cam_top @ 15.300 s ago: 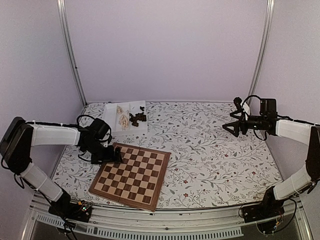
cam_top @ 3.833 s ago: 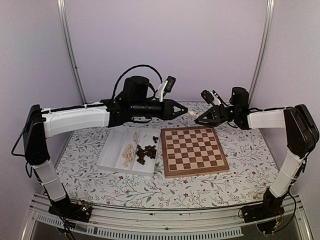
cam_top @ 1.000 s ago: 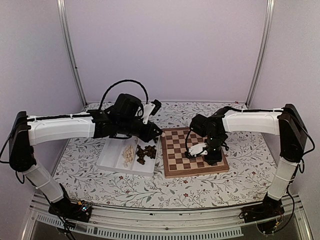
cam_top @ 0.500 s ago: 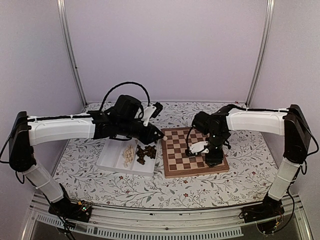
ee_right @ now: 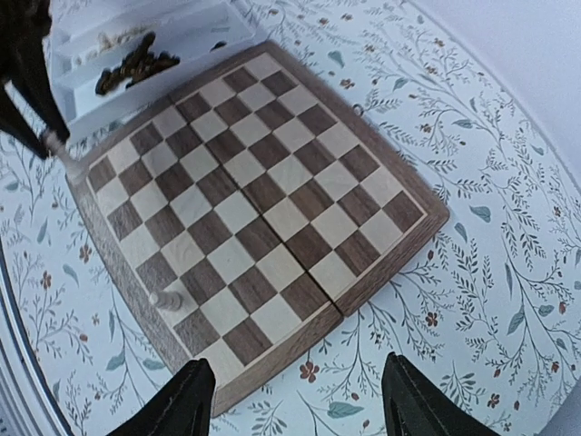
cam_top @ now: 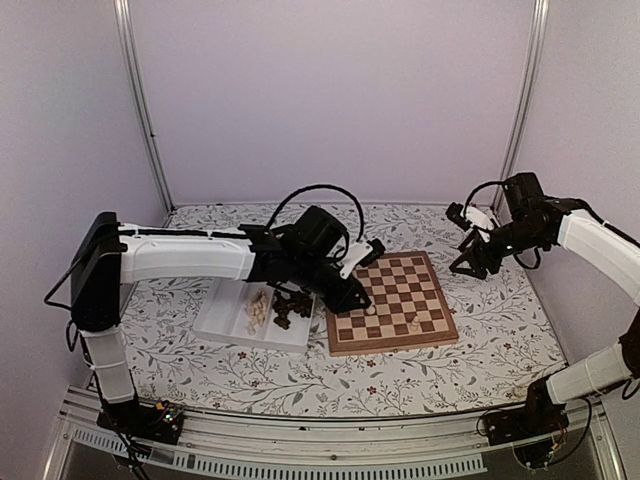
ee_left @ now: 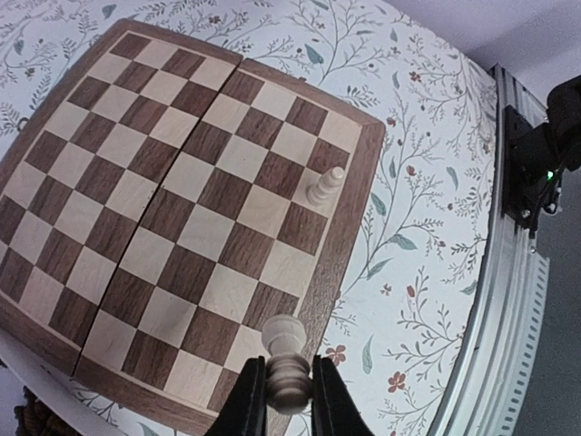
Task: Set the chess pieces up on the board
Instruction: Place the chess piece on the chessboard.
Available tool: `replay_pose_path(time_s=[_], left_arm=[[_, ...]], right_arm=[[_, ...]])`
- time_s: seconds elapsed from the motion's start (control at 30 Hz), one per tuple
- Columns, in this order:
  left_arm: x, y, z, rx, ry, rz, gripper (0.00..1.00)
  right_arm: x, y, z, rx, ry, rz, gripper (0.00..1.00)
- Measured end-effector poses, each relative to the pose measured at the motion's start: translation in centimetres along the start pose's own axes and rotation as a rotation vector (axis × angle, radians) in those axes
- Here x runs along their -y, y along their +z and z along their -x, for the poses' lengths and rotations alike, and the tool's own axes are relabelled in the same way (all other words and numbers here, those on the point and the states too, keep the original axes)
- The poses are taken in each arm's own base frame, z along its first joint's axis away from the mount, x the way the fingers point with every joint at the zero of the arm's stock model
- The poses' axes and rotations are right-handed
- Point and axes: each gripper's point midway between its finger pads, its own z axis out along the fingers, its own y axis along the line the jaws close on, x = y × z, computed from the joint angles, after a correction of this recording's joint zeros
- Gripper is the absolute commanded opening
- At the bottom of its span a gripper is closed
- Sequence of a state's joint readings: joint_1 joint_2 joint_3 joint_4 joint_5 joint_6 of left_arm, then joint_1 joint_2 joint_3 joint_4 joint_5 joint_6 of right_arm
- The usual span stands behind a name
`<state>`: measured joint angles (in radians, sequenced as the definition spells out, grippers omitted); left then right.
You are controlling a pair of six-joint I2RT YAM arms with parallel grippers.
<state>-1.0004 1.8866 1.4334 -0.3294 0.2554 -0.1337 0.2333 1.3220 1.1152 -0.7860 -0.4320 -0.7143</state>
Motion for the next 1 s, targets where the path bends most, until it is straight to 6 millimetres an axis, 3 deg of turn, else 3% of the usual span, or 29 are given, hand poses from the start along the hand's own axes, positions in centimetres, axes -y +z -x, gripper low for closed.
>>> replay_pose_path(time_s=[0.2,0.53,0.7,1.0], left_arm=[[0.4,3.0,-0.4,-0.067,0.028,-0.013,0.07],[1.7,7.5,-1.0,-0.160,0.083,0.002,0.09],[1.2,7.8,-1.4,-0.197,0.088,0.042,0.10],[0.7,7.8,-1.7,-0.223,0.091,0.071,0.27]], right_arm=[[3.7,0.1,-1.4,0.189,0.220,-0.042,0.66],[4.3,0.2,-0.9,0.265,0.219,-0.080,0.66],[4.5,0.1,-0.7,0.277,0.209,-0.085,0.66],[4.3,0.1,-0.5,0.284,0.205,-0.076,0.66]])
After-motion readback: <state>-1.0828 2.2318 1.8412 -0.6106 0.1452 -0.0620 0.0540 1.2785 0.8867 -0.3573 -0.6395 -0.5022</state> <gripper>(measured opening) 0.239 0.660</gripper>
